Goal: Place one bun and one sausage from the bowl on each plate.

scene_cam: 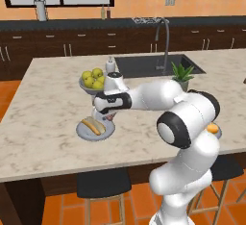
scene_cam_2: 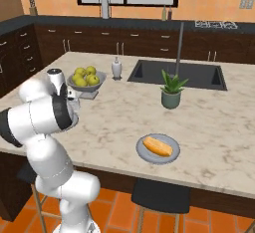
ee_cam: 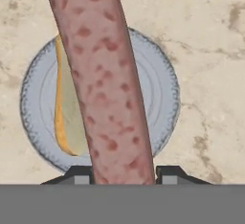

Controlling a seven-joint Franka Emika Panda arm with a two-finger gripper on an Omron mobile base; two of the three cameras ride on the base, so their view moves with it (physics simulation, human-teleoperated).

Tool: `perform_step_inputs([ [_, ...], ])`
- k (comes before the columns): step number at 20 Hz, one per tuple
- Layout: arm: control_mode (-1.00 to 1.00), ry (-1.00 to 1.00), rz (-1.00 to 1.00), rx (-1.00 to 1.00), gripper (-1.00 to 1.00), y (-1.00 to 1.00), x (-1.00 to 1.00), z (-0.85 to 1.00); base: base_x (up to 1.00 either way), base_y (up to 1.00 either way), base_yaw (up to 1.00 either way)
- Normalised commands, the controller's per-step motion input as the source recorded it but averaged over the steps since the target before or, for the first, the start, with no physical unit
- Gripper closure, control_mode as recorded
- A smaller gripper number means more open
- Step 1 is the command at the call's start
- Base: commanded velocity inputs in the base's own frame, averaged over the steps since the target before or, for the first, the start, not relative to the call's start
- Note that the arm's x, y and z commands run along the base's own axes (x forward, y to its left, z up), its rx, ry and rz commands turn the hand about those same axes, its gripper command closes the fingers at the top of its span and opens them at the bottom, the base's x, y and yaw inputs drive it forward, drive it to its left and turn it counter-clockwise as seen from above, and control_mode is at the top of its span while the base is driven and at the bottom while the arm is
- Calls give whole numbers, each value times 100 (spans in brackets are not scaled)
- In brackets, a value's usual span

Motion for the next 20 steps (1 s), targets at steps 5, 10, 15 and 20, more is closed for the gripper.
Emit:
perform_step_inputs([
  [5, -100, 8, 16, 0, 100, 0, 16, -54, 0, 0, 0],
  [10, -100, 4, 14, -1, 100, 0, 7, -51, 0, 0, 0],
  [15, -100, 4, 13, -1, -100, 0, 10, -38, 0, 0, 0],
  [20, -100, 0, 0, 0, -100, 2, -9, 27, 0, 0, 0],
])
